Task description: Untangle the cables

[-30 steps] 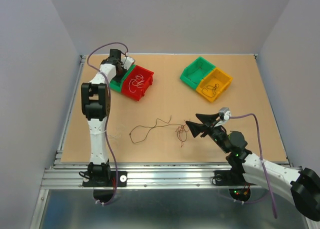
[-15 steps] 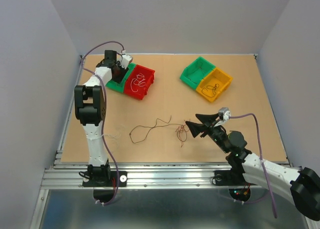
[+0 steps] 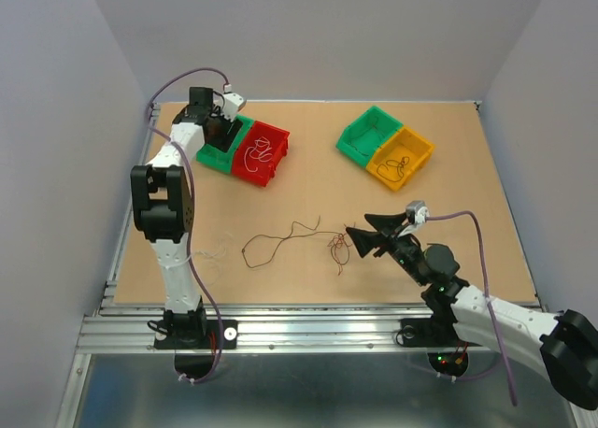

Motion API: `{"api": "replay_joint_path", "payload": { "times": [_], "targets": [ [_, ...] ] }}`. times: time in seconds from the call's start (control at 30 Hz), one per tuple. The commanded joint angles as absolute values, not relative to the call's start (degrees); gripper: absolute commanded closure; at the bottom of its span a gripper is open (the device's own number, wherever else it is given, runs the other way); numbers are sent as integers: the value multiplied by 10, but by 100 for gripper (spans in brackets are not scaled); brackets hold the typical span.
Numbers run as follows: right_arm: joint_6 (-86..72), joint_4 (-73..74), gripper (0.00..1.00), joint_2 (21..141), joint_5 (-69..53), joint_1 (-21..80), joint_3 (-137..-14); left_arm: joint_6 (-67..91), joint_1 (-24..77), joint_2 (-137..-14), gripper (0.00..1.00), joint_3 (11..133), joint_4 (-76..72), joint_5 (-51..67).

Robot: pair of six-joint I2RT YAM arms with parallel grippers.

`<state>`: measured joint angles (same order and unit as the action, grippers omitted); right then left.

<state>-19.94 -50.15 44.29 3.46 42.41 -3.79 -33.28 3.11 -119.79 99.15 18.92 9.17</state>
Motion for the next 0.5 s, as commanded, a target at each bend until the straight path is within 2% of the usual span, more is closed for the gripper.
{"api": "replay_joint_path", "payload": {
  "times": [0.0,0.13,0.17,0.23,0.37,0.47],
  "targets": [
    [-204,-512,22,455,33,426,-35,-328,25,-1119,27,975,177,117],
    [-215,-461,20,475,37,426,-74,-323,24,-1077,13,950,158,132],
    [-221,-414,18,492,41,426,-86,-322,24,-1066,13,935,156,136],
    [-231,-355,14,528,64,426,-135,-316,24,-1030,1,910,139,143],
    [-272,-182,3,597,111,426,-212,-289,24,-956,1,840,84,153],
    [-285,-152,1,629,125,430,-231,-254,24,-877,1,762,4,157]
  ]
}}
